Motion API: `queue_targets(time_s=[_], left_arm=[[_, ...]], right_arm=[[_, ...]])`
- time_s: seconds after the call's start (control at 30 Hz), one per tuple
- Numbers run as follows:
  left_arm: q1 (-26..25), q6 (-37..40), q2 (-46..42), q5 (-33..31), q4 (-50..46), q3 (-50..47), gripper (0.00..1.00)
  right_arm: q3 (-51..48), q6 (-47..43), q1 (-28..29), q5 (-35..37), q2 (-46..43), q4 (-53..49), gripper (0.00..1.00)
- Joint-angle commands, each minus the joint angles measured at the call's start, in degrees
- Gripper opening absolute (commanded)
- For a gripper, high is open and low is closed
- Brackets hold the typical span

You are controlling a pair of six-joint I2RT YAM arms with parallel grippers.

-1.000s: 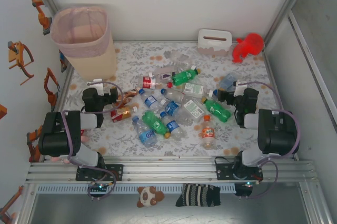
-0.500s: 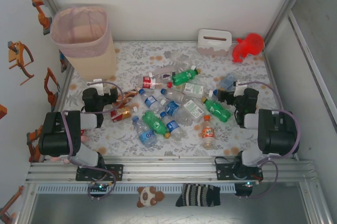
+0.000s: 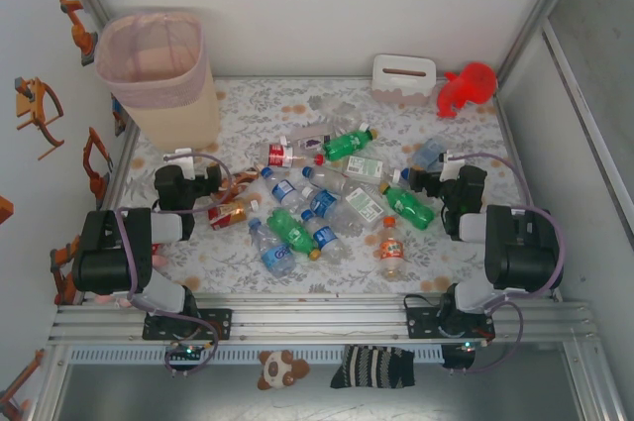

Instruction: Put the plastic bottles in the bin

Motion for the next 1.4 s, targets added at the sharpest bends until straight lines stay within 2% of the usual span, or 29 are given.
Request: queue_targets(time_s=[0.0, 0.33, 0.7, 0.8, 1.0, 1.23, 1.37], left_arm=[[0.3, -0.3, -0.1, 1.5, -0.5, 1.1, 0.97], [0.0, 0.4, -6.5, 2.5, -14.4, 6.1, 0.97], [-4.3, 2.8, -9.5, -4.4, -36.6, 15.1, 0.97], [-5.4, 2.8, -9.4, -6.0, -44.7, 18.8, 0.97], [-7.5, 4.6, -9.0, 0.5, -58.1, 26.7, 1.0], [-10.5, 9.4, -7.9, 7.5, -72.4, 36.0, 0.97], [-12.5, 15.3, -4.6, 6.3, -82.9, 43.1, 0.95]], right_arm=[[-0.5, -0.9, -0.5, -0.6, -0.8, 2.4, 1.0], [0.4, -0.2, -0.4, 1.2, -2.6, -0.3, 0.97], [5.7, 1.1, -0.5, 3.5, -13.3, -20.0, 0.93], [9.5, 3.9, -0.5, 4.2, -16.6, -29.2, 0.93], [16.8, 9.2, -0.4, 0.3, -18.8, -45.4, 0.88], [19.4, 12.0, -0.3, -0.7, -21.6, -52.8, 0.86], [22.4, 11.1, -0.4, -2.3, -21.3, -58.3, 0.86]])
